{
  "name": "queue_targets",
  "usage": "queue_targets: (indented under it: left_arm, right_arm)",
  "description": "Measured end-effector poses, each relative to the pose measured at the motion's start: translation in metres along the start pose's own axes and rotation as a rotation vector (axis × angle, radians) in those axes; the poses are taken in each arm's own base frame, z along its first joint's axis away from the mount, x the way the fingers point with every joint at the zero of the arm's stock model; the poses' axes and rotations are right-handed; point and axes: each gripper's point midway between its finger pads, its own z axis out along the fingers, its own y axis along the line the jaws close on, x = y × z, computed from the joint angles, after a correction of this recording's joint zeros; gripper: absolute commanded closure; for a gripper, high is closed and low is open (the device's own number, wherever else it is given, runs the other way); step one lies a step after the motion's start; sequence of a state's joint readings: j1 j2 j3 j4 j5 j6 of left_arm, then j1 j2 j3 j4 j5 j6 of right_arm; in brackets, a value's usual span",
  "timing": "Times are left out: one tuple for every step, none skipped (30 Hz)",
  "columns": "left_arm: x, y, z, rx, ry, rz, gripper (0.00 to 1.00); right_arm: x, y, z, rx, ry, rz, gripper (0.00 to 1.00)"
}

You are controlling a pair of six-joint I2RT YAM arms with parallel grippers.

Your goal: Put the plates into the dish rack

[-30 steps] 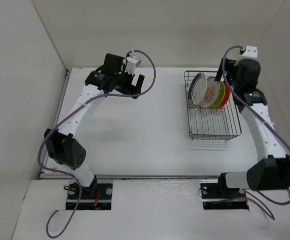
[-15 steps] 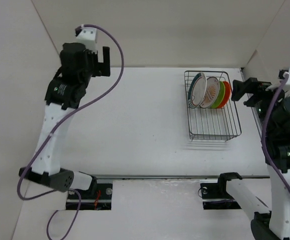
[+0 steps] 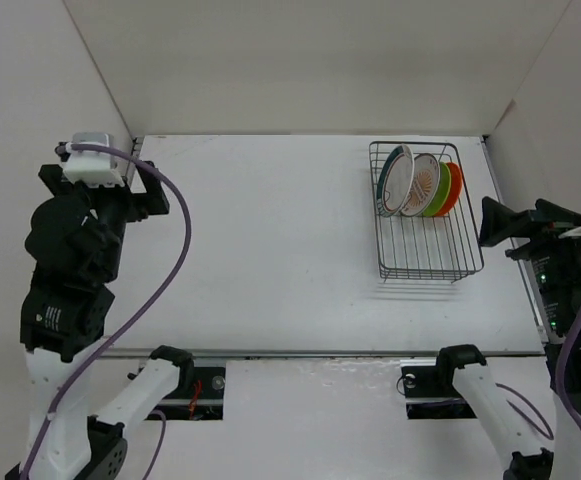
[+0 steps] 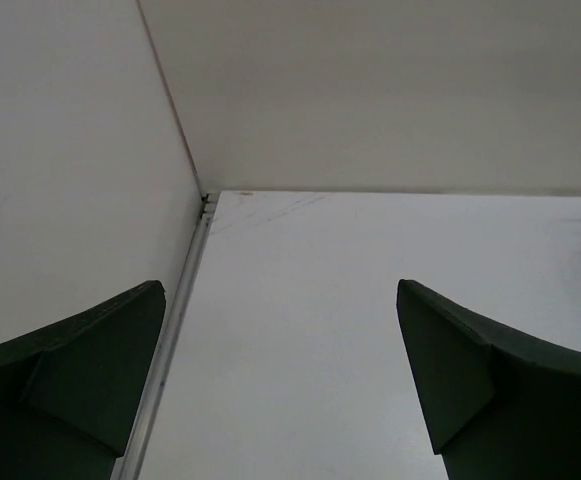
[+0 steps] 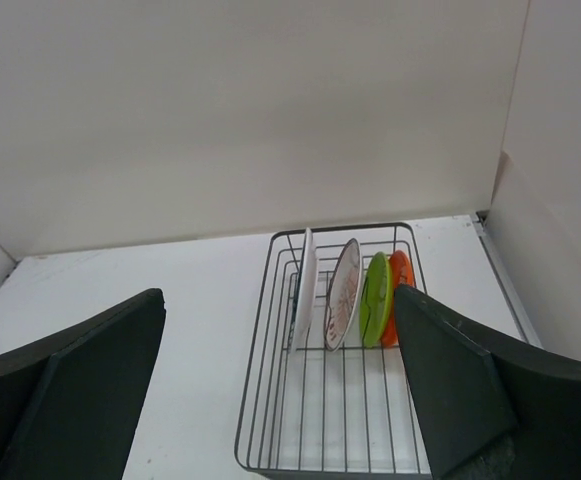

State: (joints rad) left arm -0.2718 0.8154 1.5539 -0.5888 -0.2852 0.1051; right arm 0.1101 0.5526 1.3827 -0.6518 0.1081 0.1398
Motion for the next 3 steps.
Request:
queue_targets:
  left_arm:
    - [0.006, -0.001, 0.004, 0.001, 0.021, 0.009, 0.00]
    - [0.012, -0.003, 0.008, 0.002, 0.040, 0.016, 0.00]
    - [0.018, -0.004, 0.013, 0.004, 0.060, 0.022, 0.00]
  right_arm:
    - [0.003, 0.001, 0.001, -0.005, 0.008, 0.000, 0.00]
    - [0.005, 0.001, 0.003, -0.007, 0.017, 0.000, 0.00]
    - [0.008, 0.001, 0.004, -0.008, 0.028, 0.000, 0.00]
